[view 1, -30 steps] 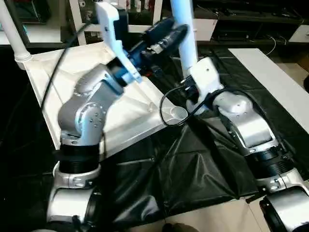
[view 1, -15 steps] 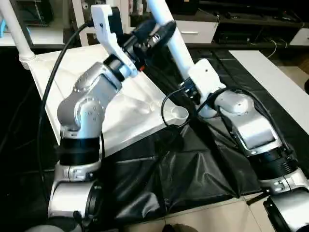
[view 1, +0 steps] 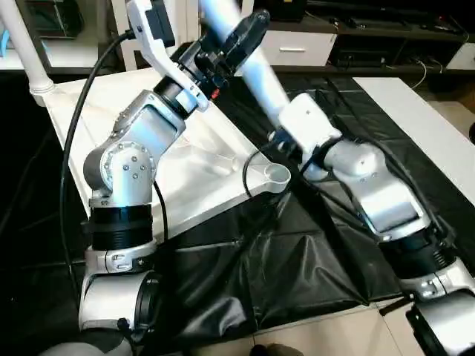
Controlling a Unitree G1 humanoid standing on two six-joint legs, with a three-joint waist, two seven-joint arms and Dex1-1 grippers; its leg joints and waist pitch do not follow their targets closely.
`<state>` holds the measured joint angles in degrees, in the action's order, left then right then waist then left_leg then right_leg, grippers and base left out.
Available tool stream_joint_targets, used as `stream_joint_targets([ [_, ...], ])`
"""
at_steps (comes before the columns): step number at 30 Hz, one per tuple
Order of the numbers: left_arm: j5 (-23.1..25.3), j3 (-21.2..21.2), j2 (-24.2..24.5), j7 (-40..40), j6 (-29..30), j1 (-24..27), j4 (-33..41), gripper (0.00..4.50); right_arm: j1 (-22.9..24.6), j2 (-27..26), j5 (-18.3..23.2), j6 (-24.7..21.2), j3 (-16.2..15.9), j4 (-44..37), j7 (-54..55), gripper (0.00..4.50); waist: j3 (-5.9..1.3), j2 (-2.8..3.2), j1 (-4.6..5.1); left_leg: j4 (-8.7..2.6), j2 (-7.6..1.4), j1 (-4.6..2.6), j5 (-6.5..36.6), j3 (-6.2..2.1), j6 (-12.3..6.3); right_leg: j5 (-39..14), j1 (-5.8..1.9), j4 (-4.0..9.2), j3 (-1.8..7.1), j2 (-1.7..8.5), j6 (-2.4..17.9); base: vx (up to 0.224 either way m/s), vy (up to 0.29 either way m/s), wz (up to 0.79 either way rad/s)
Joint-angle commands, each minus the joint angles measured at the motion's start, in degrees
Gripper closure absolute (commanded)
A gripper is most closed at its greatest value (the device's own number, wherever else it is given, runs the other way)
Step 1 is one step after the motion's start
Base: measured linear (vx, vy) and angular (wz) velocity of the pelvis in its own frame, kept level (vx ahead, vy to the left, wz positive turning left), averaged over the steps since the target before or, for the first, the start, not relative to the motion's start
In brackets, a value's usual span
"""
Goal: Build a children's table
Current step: Insert table leg to table base
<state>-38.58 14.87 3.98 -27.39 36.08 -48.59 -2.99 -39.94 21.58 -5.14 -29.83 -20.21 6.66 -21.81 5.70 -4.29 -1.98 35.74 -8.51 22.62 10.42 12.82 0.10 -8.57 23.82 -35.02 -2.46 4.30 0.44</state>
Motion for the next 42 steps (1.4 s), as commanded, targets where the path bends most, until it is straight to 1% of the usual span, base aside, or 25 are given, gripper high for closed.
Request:
stream_joint_targets([
  [1,0.04,-1.73,-0.12,-0.20,1.02,-0.74,0.47,0.29,0.06,1.02,-1.21,0.57,0.15,-1.29,-0.64,2.70,-5.62,1.35,-0.01,-4.40,-4.65,-2.40,13.13,-2.91,3.76,-11.63,-2.51,3.52,2.67,4.04,11.84,0.000,0.000,0.00],
  [2,-0.37,-1.32,-0.31,0.40,1.31,-0.78,0.21,0.36,0.03,1.03,-1.33,0.66,0.13,-1.25,-0.64,2.70,-5.61,1.36,0.00,-4.40,-4.63,-2.43,13.39,-2.90,3.96,-11.63,-2.48,3.54,2.67,4.00,11.78,0.000,0.000,0.00],
  [4,-0.62,-0.65,-0.35,1.48,0.72,-1.05,-0.62,0.36,-0.04,1.08,-1.52,0.97,0.31,-0.98,-0.59,2.70,-5.65,1.32,-0.01,-4.36,-4.61,-2.39,13.45,-2.92,3.99,-11.43,-2.53,3.53,2.68,4.05,11.74,0.000,0.000,0.00],
  [5,-1.00,-0.29,-0.38,1.74,0.72,-1.20,-0.80,0.50,-0.10,1.15,-1.61,1.09,0.39,-0.91,-0.51,2.70,-5.65,1.31,-0.02,-4.37,-4.60,-2.37,13.36,-2.91,3.97,-11.38,-2.52,3.53,2.68,4.03,11.71,0.000,0.000,0.00],
  [6,-1.16,-0.07,-0.35,2.05,0.73,-1.32,-0.91,0.76,-0.14,1.17,-1.67,1.19,0.52,-0.86,-0.35,2.70,-5.69,1.29,-0.04,-4.33,-4.56,-2.33,13.17,-2.90,3.89,-11.28,-2.57,3.51,2.70,4.05,11.71,0.000,0.000,0.00],
  [9,-1.81,0.90,-0.29,2.89,0.24,-1.70,-1.36,0.76,-0.32,1.11,-1.92,1.47,0.84,-0.75,0.01,2.70,-5.75,1.32,-0.04,-4.31,-4.54,-2.21,12.28,-2.94,3.69,-10.25,-2.70,3.35,2.69,4.04,12.00,0.000,0.000,0.00],
  [11,-1.91,1.18,-0.37,3.06,0.16,-1.76,-1.38,0.84,-0.32,1.06,-2.10,1.57,0.96,-0.74,0.00,2.70,-5.80,1.37,-0.08,-4.25,-4.56,-2.31,11.85,-2.89,3.47,-9.34,-2.68,3.28,2.67,4.03,12.30,0.000,0.000,0.00],
  [12,-2.22,1.48,-0.46,3.04,0.27,-1.85,-1.39,1.15,-0.33,0.99,-2.37,1.66,1.01,-0.73,-0.12,2.70,-5.80,1.34,-0.07,-4.22,-4.54,-2.27,11.56,-2.85,3.27,-8.92,-2.72,3.24,2.67,4.00,12.46,0.000,0.000,0.00],
  [15,-2.28,1.54,-0.40,3.13,0.38,-1.92,-1.34,1.20,-0.32,0.93,-2.59,1.81,1.00,-0.82,-0.22,2.70,-5.84,1.34,-0.13,-4.17,-4.56,-2.29,11.16,-2.82,3.07,-8.51,-2.76,3.19,2.69,4.05,12.72,0.000,0.000,0.00],
  [18,-2.65,2.19,-0.72,3.95,0.08,-2.11,-1.66,1.59,-0.32,0.82,-2.77,2.06,1.09,-0.83,0.05,2.70,-5.81,1.36,-0.11,-4.19,-4.58,-2.29,11.18,-2.83,2.94,-8.34,-2.80,3.16,2.66,4.01,12.84,0.000,0.000,0.00],
  [20,-2.69,2.11,-0.61,4.14,-0.11,-2.03,-1.65,1.64,-0.30,0.72,-3.11,2.17,1.24,-0.83,0.08,2.70,-5.77,1.31,-0.10,-4.18,-4.55,-2.35,11.76,-2.81,3.05,-9.12,-2.74,3.23,2.66,4.00,12.78,0.000,0.000,0.00],
  [21,-2.61,1.91,-0.45,4.32,-0.22,-1.97,-1.57,1.78,-0.29,0.67,-3.24,2.25,1.32,-0.84,0.08,2.70,-5.78,1.33,-0.12,-4.18,-4.56,-2.36,11.85,-2.84,3.10,-9.27,-2.75,3.25,2.66,4.03,12.73,0.000,0.000,0.00],
  [22,-2.66,1.77,-0.35,4.38,-0.18,-1.91,-1.46,1.78,-0.30,0.65,-3.32,2.32,1.40,-0.84,0.09,2.70,-5.76,1.33,-0.10,-4.20,-4.58,-2.36,11.96,-2.86,3.16,-9.46,-2.73,3.24,2.65,4.01,12.63,0.000,0.000,0.00],
  [23,-2.47,1.71,-0.33,4.57,-0.49,-1.87,-1.35,1.94,-0.34,0.64,-3.39,2.37,1.44,-0.82,0.16,2.70,-5.75,1.33,-0.08,-4.19,-4.58,-2.35,12.21,-2.87,3.31,-9.84,-2.72,3.30,2.67,4.04,12.44,0.000,0.000,0.00],
  [24,-2.45,1.76,-0.36,4.74,-0.66,-1.85,-1.28,1.99,-0.38,0.59,-3.51,2.42,1.49,-0.78,0.17,2.70,-5.75,1.34,-0.09,-4.22,-4.59,-2.33,12.18,-2.90,3.38,-9.88,-2.75,3.29,2.65,4.05,12.33,0.000,0.000,0.00],
  [25,-2.32,1.82,-0.42,4.89,-1.03,-1.86,-1.26,2.01,-0.39,0.56,-3.62,2.51,1.54,-0.74,0.25,2.71,-5.78,1.17,-0.04,-4.19,-4.59,-2.37,12.04,-2.85,3.33,-9.65,-2.69,3.27,2.64,4.01,12.33,0.000,0.000,0.00],
  [26,-2.12,1.87,-0.39,5.06,-1.32,-1.93,-1.29,2.08,-0.43,0.52,-3.74,2.59,1.58,-0.69,0.30,2.71,-5.76,1.24,-0.09,-4.16,-4.57,-2.35,12.02,-2.85,3.31,-9.70,-2.71,3.29,2.67,4.05,12.37,0.000,0.000,0.00],
  [31,-1.86,2.11,-0.31,5.13,-2.38,-2.57,-1.42,2.68,-0.74,0.31,-4.13,3.13,1.71,-0.37,0.80,2.71,-5.80,1.25,-0.10,-4.14,-4.57,-2.37,11.65,-2.83,3.37,-9.51,-2.66,3.22,2.66,4.04,12.27,0.000,0.000,0.00],
  [32,-1.86,2.11,-0.31,5.13,-2.38,-2.57,-1.42,2.68,-0.74,0.31,-4.13,3.13,1.71,-0.37,0.80,2.71,-5.80,1.22,-0.06,-4.11,-4.53,-2.32,11.60,-2.84,3.31,-9.41,-2.72,3.21,2.67,4.04,12.30,0.000,0.000,0.00],
  [33,-2.03,1.94,-0.19,4.97,-2.52,-2.67,-1.17,2.85,-0.83,0.29,-4.26,3.29,1.74,-0.27,0.94,2.71,-5.81,1.28,-0.10,-4.13,-4.56,-2.35,11.66,-2.84,3.26,-9.41,-2.71,3.22,2.66,4.04,12.35,0.000,0.000,0.00],
  [36,-1.29,1.14,0.26,4.52,-3.17,-2.65,-0.80,2.92,-1.07,0.30,-4.54,3.56,1.69,-0.09,1.14,2.71,-5.84,1.26,-0.10,-4.10,-4.54,-2.31,11.14,-2.84,3.03,-8.86,-2.75,3.14,2.66,4.02,12.42,0.000,0.000,0.00],
  [40,-1.06,0.87,0.11,4.61,-3.97,-2.73,-0.34,2.96,-1.28,0.27,-5.12,4.06,1.69,0.18,1.85,2.71,-5.82,1.26,-0.08,-4.10,-4.54,-2.36,11.53,-2.81,3.31,-9.31,-2.70,3.16,2.64,4.00,12.35,0.000,0.000,0.00],
  [41,-0.75,0.50,0.26,4.39,-4.43,-2.79,-0.07,2.96,-1.34,0.09,-4.82,4.99,1.84,0.49,1.38,2.15,-5.82,1.27,-0.10,-4.10,-4.54,-2.34,11.69,-2.82,3.32,-9.42,-2.72,3.19,2.65,4.05,12.28,0.000,0.000,0.00],
  [42,0.50,-0.27,0.53,4.06,-5.95,-3.02,0.24,2.96,-1.26,-0.09,-5.01,5.97,1.99,0.54,1.48,2.01,-5.82,1.25,-0.08,-4.10,-4.55,-2.33,11.73,-2.84,3.30,-9.49,-2.72,3.21,2.65,4.05,12.21,0.000,0.000,0.00],
])
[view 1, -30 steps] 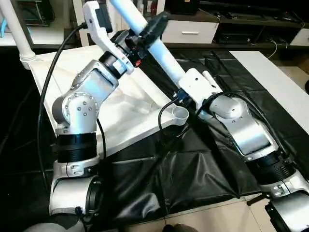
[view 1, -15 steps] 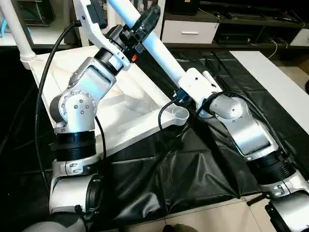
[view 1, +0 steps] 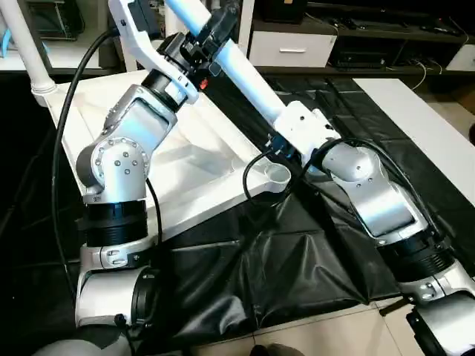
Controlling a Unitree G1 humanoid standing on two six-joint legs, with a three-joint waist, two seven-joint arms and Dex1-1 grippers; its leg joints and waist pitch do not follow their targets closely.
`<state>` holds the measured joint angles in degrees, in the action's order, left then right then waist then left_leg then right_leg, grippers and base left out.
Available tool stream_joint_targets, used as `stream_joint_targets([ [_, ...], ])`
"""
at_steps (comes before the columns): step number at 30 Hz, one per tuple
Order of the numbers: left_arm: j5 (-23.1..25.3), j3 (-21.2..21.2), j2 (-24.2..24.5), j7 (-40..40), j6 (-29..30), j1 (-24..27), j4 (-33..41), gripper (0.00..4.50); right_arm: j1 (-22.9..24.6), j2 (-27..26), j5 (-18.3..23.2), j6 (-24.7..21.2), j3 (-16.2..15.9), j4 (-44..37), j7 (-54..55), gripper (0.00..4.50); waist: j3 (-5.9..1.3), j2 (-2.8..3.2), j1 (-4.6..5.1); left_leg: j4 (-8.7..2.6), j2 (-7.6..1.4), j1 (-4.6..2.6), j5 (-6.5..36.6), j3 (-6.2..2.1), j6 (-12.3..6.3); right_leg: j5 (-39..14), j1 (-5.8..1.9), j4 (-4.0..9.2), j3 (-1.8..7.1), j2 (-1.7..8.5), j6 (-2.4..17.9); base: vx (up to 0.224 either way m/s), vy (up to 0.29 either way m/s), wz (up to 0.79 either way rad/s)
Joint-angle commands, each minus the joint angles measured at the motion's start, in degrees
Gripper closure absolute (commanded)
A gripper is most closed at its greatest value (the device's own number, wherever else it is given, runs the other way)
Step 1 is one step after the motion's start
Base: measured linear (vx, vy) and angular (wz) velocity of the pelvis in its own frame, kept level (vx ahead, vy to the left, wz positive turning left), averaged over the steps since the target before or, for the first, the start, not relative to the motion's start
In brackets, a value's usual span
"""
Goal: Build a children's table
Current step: Insert table leg to table base
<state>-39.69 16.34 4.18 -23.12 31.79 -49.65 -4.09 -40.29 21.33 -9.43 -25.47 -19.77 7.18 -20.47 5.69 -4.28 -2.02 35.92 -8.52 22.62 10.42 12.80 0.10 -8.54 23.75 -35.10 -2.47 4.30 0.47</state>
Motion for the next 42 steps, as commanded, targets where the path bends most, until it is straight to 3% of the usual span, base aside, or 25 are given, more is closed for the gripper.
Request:
stream_joint_targets([
  [1,1.82,-1.87,0.40,-0.29,-1.91,-2.01,1.38,2.96,-0.88,0.13,-0.76,1.77,1.58,0.03,0.18,2.01,-5.81,1.25,-0.07,-4.28,-4.58,-2.35,11.78,-2.83,3.27,-9.69,-2.61,3.34,2.65,4.08,12.06,0.000,0.000,0.00],
  [2,2.20,-2.15,0.57,-0.40,-2.28,-2.17,1.49,2.96,-0.82,0.13,-0.96,2.13,1.58,-0.07,0.27,1.95,-5.80,1.52,-0.08,-4.32,-4.58,-2.34,11.82,-2.86,3.30,-9.58,-2.61,3.30,2.66,4.08,12.01,0.000,0.000,0.00],
  [8,5.23,-4.15,2.28,-2.64,-6.39,-2.73,1.91,2.96,0.47,0.78,-3.02,3.63,1.00,-0.38,2.13,1.37,-5.81,1.40,0.00,-4.31,-4.51,-2.39,11.75,-2.84,3.57,-9.57,-2.61,3.27,2.66,3.98,11.71,0.000,0.000,0.00],
  [15,4.54,-5.37,3.10,-4.90,-5.83,-2.38,3.06,2.97,1.21,1.61,-5.41,5.83,0.58,1.06,3.68,0.75,-5.81,1.48,0.02,-4.36,-4.48,-2.36,12.60,-2.83,4.43,-9.38,-2.64,3.12,2.63,3.97,11.88,0.000,0.000,0.00],
  [30,3.27,-5.20,4.18,-6.37,-6.59,-2.88,2.17,2.97,2.77,1.24,-3.93,10.41,1.42,4.48,1.11,0.75,-5.84,1.56,0.11,-4.27,-4.52,-2.42,13.36,-2.84,3.85,-9.42,-2.56,3.08,2.58,3.89,12.38,0.000,0.000,0.00],
  [31,3.24,-5.25,4.26,-6.40,-6.61,-2.88,2.19,2.97,2.75,1.36,-3.83,10.55,1.50,4.82,0.89,1.02,-5.80,1.57,0.15,-4.28,-4.49,-2.38,13.63,-2.84,3.81,-9.61,-2.56,3.13,2.60,3.87,12.49,0.000,0.000,0.00],
  [42,2.92,-5.55,4.68,-7.31,-6.18,-2.98,2.19,2.97,2.97,1.19,-3.91,11.45,1.90,5.31,0.02,1.95,-5.79,1.69,0.13,-4.30,-4.49,-2.43,14.51,-2.88,4.06,-10.67,-2.51,3.23,2.62,3.90,12.20,0.000,0.000,0.00],
])
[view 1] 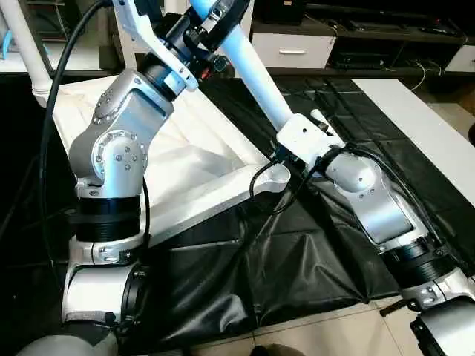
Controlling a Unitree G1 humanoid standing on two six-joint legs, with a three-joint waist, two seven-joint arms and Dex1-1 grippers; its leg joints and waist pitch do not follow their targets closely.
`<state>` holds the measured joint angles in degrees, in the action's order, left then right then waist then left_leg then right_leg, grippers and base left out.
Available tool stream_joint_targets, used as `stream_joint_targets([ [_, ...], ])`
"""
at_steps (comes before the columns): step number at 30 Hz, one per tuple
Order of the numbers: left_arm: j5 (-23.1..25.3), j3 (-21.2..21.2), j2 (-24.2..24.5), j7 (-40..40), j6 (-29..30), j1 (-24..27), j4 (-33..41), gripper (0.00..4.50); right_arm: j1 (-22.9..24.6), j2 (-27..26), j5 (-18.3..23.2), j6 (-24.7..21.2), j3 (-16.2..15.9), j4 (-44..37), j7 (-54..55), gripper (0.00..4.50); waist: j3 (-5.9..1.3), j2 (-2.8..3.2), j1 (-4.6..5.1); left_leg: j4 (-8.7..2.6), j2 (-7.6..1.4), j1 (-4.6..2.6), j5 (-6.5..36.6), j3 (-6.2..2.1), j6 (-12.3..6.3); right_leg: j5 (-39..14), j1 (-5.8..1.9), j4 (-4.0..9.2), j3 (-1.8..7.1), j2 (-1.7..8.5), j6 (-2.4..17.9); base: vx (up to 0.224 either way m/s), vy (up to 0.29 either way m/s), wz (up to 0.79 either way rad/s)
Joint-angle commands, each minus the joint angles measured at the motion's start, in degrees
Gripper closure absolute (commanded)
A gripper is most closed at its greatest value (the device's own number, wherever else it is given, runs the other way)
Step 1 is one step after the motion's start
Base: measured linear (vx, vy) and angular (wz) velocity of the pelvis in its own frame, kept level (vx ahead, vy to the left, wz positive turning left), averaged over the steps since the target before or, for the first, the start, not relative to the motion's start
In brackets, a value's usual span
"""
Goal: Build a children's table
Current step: Insert table leg to table base
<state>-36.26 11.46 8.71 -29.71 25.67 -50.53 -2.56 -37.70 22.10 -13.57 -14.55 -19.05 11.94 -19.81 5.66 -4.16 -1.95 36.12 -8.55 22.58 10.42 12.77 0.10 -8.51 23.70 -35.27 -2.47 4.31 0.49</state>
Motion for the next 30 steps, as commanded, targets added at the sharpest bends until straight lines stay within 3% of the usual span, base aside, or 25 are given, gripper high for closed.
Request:
stream_joint_targets([
  [1,-0.70,-0.69,0.16,-0.69,0.02,-2.08,0.66,2.97,0.38,0.36,0.23,0.64,1.20,0.60,-0.72,1.95,-5.76,1.57,0.07,-4.52,-4.49,-2.38,14.47,-2.89,4.09,-10.55,-2.48,3.36,2.60,3.88,12.21,0.000,0.000,0.00],
  [5,-0.77,-0.92,0.36,-0.75,-0.16,-2.05,0.66,2.97,0.54,0.11,0.47,0.76,1.11,0.62,-1.26,2.37,-5.75,1.60,0.07,-4.51,-4.49,-2.43,14.55,-2.85,4.09,-10.45,-2.44,3.38,2.58,3.85,12.34,0.000,0.000,0.00],
  [10,1.55,-1.03,0.54,1.35,-1.12,-2.28,0.12,2.97,0.76,-0.04,0.72,0.90,1.38,0.46,-1.39,2.49,-5.77,1.57,0.05,-4.48,-4.49,-2.41,14.47,-2.85,3.99,-10.46,-2.49,3.35,2.58,3.90,12.38,0.000,0.000,0.00],
  [13,1.51,-0.58,0.75,2.24,-0.19,-2.36,-0.69,2.28,0.83,-0.24,0.95,1.15,2.01,0.36,-1.30,2.52,-5.77,1.50,0.07,-4.46,-4.46,-2.37,14.23,-2.82,3.88,-10.19,-2.49,3.33,2.61,3.86,12.45,0.000,0.000,0.00],
  [16,1.97,-1.33,1.59,2.04,1.09,-1.65,-0.57,2.12,0.79,-0.61,1.52,1.05,2.92,0.29,-1.24,2.56,-5.78,1.48,0.16,-4.47,-4.50,-2.35,14.34,-2.89,3.86,-10.97,-2.48,3.34,2.60,3.91,12.06,0.000,0.000,0.00],
  [19,2.50,-2.25,1.89,1.70,1.47,-0.73,0.35,1.84,0.70,-2.54,4.61,-1.30,5.94,-0.07,-0.51,2.59,-5.79,1.56,0.13,-4.46,-4.50,-2.38,14.51,-2.88,3.77,-11.26,-2.41,3.38,2.63,3.91,12.13,0.000,0.000,0.00],
  [21,1.97,-2.48,1.73,1.22,2.03,-0.40,0.60,1.81,0.23,-3.95,7.19,-3.06,8.48,0.07,0.18,2.59,-5.79,1.64,0.01,-4.51,-4.56,-2.49,14.41,-2.87,3.87,-10.72,-2.32,3.31,2.56,3.84,12.40,0.000,0.000,0.00],
  [27,0.21,-5.43,1.63,-3.04,3.04,1.70,3.54,1.38,-5.44,-7.93,21.14,-5.62,24.75,7.64,5.17,2.61,-5.86,1.88,0.14,-4.41,-4.40,-2.76,15.49,-2.71,4.82,-11.71,-1.99,3.36,2.43,3.74,12.00,0.000,0.000,0.00],
  [29,-0.35,-6.38,2.02,-4.97,3.15,2.83,4.39,1.37,-6.24,-7.39,26.20,-6.96,28.59,9.87,2.16,2.62,-5.93,1.78,-0.02,-4.39,-4.27,-2.84,15.70,-2.60,4.73,-11.41,-2.11,3.41,2.39,3.76,11.75,0.000,0.000,0.00],
  [30,-0.32,-7.95,3.09,-7.50,3.39,4.52,4.99,1.37,-6.30,-6.34,31.85,-10.28,32.22,11.11,-3.68,2.62,-5.73,1.89,0.11,-4.52,-4.21,-2.58,16.08,-2.60,4.24,-11.15,-2.34,3.55,2.36,3.52,11.68,0.000,0.000,0.00],
])
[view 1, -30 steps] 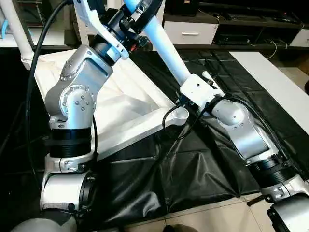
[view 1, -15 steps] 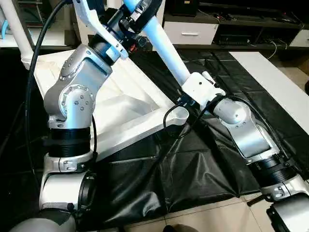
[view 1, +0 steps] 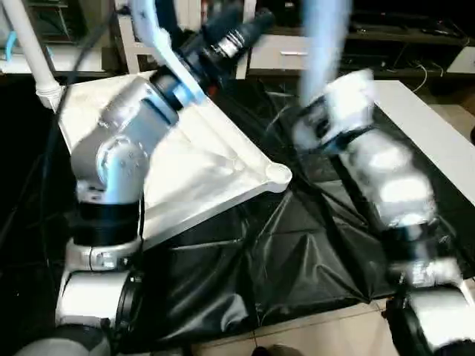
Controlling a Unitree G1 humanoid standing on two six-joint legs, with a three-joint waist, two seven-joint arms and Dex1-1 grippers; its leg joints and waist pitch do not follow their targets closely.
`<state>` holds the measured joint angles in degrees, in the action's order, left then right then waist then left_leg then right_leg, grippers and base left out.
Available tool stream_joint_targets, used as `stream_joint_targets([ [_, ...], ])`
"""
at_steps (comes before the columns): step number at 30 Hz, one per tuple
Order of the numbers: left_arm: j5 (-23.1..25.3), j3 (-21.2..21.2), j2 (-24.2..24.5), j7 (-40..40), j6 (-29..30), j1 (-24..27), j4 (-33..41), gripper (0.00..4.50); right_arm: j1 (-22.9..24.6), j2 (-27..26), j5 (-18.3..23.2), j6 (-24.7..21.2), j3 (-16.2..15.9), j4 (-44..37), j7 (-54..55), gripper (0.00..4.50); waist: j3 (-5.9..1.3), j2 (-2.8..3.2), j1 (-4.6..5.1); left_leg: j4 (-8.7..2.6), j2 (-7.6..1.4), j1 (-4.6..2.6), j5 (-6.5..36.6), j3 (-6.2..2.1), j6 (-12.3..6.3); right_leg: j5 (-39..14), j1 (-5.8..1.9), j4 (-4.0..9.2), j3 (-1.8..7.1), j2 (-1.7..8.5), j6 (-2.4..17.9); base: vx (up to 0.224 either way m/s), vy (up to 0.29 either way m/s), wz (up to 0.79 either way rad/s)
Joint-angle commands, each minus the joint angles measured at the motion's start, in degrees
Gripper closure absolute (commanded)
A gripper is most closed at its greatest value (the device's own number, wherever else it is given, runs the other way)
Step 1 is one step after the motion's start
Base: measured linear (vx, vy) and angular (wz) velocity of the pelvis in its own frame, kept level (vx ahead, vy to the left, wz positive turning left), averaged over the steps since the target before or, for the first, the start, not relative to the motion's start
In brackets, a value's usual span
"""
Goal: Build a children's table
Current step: Insert table leg to table base
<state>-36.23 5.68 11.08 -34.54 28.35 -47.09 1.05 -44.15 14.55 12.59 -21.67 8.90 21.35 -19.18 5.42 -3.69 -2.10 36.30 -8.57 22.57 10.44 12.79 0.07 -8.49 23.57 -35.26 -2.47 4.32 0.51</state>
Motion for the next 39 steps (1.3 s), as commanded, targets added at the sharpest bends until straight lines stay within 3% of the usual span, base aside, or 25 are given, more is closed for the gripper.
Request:
stream_joint_targets([
  [1,0.95,-3.70,1.83,-3.48,1.10,1.92,1.01,1.37,0.73,1.95,7.84,-5.07,5.14,1.11,-7.34,2.62,-5.58,1.41,0.10,-4.64,-4.22,-2.63,16.12,-2.68,3.77,-11.01,-2.36,3.45,2.36,3.61,11.73,0.000,0.000,0.00],
  [3,6.14,-8.74,5.25,-5.14,1.60,4.13,-0.77,1.37,2.51,3.83,13.24,-11.70,7.23,-1.26,-14.62,2.62,-5.60,1.37,0.00,-4.74,-4.22,-2.30,14.77,-2.70,2.32,-11.41,-2.74,3.60,2.45,3.62,11.56,0.000,0.000,0.00],
  [4,12.43,-14.99,8.87,-6.90,0.44,5.92,-2.76,1.37,4.24,5.56,17.12,-16.14,8.36,-3.38,-19.82,2.62,-5.62,1.46,-0.04,-4.79,-4.36,-2.25,13.92,-2.81,2.04,-12.20,-2.77,3.60,2.47,3.79,11.41,0.000,0.000,0.00],
  [6,20.96,-23.58,13.58,-9.84,-2.69,8.22,-5.32,1.37,6.31,7.81,21.34,-21.32,9.65,-5.63,-25.05,2.62,-5.45,1.28,-0.38,-5.09,-4.53,-2.35,14.15,-3.18,0.75,-15.69,-2.78,4.31,2.61,3.80,8.79,0.000,0.000,0.00],
  [7,24.12,-26.80,15.20,-11.14,-4.41,9.14,-6.27,1.37,7.00,8.68,22.90,-23.35,10.26,-6.26,-26.27,2.62,-5.51,1.30,-0.24,-5.05,-4.52,-2.30,14.00,-3.12,1.53,-18.20,-2.58,4.24,2.56,4.14,8.45,0.000,0.000,0.00],
  [9,25.42,-28.50,15.45,-11.44,-4.85,10.02,-7.26,1.37,7.58,9.50,24.65,-25.52,11.01,-6.75,-27.31,2.62,-5.85,1.57,-0.27,-4.88,-4.62,-2.31,12.91,-3.15,2.83,-18.87,-2.62,4.14,2.50,4.48,9.46,0.000,0.000,0.00],
  [11,29.17,-31.47,14.44,-9.56,-6.69,11.06,-11.25,1.37,8.63,11.74,29.55,-30.52,13.05,-7.28,-29.69,2.62,-5.75,0.93,-0.30,-4.74,-4.72,-2.55,13.73,-2.87,3.04,-19.53,-2.30,4.41,2.44,4.50,10.54,0.000,0.000,0.00],
  [12,30.37,-31.96,13.55,-8.30,-7.76,11.13,-13.28,1.37,8.96,12.41,30.75,-31.76,13.54,-7.51,-30.45,2.62,-5.58,1.14,-0.48,-4.68,-4.72,-2.61,14.60,-2.93,3.08,-21.06,-2.20,4.57,2.44,4.68,10.64,0.000,0.000,0.00],
  [13,32.76,-32.99,12.28,-6.03,-9.74,10.99,-16.71,1.37,9.26,13.60,33.24,-34.05,14.48,-7.50,-31.33,2.62,-5.35,0.59,-0.21,-4.63,-4.52,-2.48,15.83,-2.86,2.85,-23.74,-2.17,5.18,2.35,4.44,9.90,0.000,0.000,0.00],
  [15,34.57,-33.61,11.19,-3.76,-11.51,10.46,-19.75,1.37,9.37,14.62,34.81,-35.62,14.94,-7.36,-32.06,2.62,-5.37,0.71,-0.47,-4.43,-4.61,-3.00,17.30,-3.02,3.35,-27.75,-1.76,5.51,2.27,4.88,8.62,0.000,0.000,0.00],
  [16,34.78,-33.66,10.99,-3.36,-11.73,10.37,-20.21,1.37,9.39,14.77,34.99,-35.81,14.98,-7.36,-32.17,2.62,-5.38,0.45,-0.37,-4.49,-4.57,-2.78,17.30,-3.15,3.39,-28.84,-1.89,5.59,2.17,4.95,8.21,0.000,0.000,0.00],
  [19,35.26,-33.54,10.04,-1.63,-12.83,9.77,-22.06,1.37,9.21,15.06,36.65,-38.23,16.15,-7.47,-32.42,2.62,-5.46,0.47,-0.24,-4.56,-4.59,-2.51,17.20,-3.50,3.33,-30.46,-1.82,5.80,1.73,5.08,7.33,0.000,0.000,0.00],
  [20,35.68,-32.99,8.85,-0.43,-14.08,9.38,-24.45,1.37,9.56,15.53,36.67,-39.63,16.32,-7.64,-32.84,2.62,-5.28,0.14,-0.03,-4.53,-4.53,-2.49,17.43,-3.42,3.21,-31.13,-1.63,6.01,1.70,5.00,7.13,0.000,0.000,0.00],
  [24,37.11,-31.89,7.47,1.37,-15.64,8.89,-27.59,1.37,9.85,15.84,37.44,-41.13,16.40,-7.76,-32.04,2.62,-5.22,0.13,0.11,-4.27,-4.38,-2.69,18.83,-3.60,2.89,-34.98,-1.38,6.63,1.11,5.25,5.52,0.000,0.000,0.00],
  [27,37.94,-30.99,6.89,2.16,-16.20,8.46,-30.29,1.37,10.10,16.09,38.94,-41.86,16.17,-8.19,-31.55,2.62,-5.30,0.17,0.39,-4.48,-4.50,-2.29,19.68,-4.00,3.24,-35.73,-1.80,6.82,0.20,5.73,4.39,0.000,0.000,0.00],
  [34,39.40,-29.90,6.69,6.09,-14.67,7.91,-34.63,1.37,9.08,15.32,34.16,-37.07,15.56,-6.00,-27.89,2.62,-5.24,0.52,0.70,-4.98,-4.88,-2.39,22.41,-4.54,4.87,-31.52,-1.96,6.94,-0.72,6.09,5.44,0.000,0.000,0.00],
  [37,39.27,-28.79,6.44,7.66,-14.13,7.55,-35.43,1.37,8.55,14.80,31.70,-33.84,15.79,-5.17,-25.15,2.62,-5.02,0.56,0.77,-4.81,-4.78,-3.11,25.79,-4.67,5.54,-33.04,-1.65,7.56,-1.26,6.26,4.99,0.000,0.000,0.00],
  [39,39.33,-27.88,6.35,8.27,-13.53,7.35,-35.68,1.37,8.72,14.78,29.39,-31.06,15.21,-5.41,-23.19,2.62,-4.77,0.48,1.07,-4.77,-4.68,-3.06,27.13,-4.85,5.57,-35.20,-1.69,8.00,-1.68,6.28,4.03,0.000,0.000,0.00],
])
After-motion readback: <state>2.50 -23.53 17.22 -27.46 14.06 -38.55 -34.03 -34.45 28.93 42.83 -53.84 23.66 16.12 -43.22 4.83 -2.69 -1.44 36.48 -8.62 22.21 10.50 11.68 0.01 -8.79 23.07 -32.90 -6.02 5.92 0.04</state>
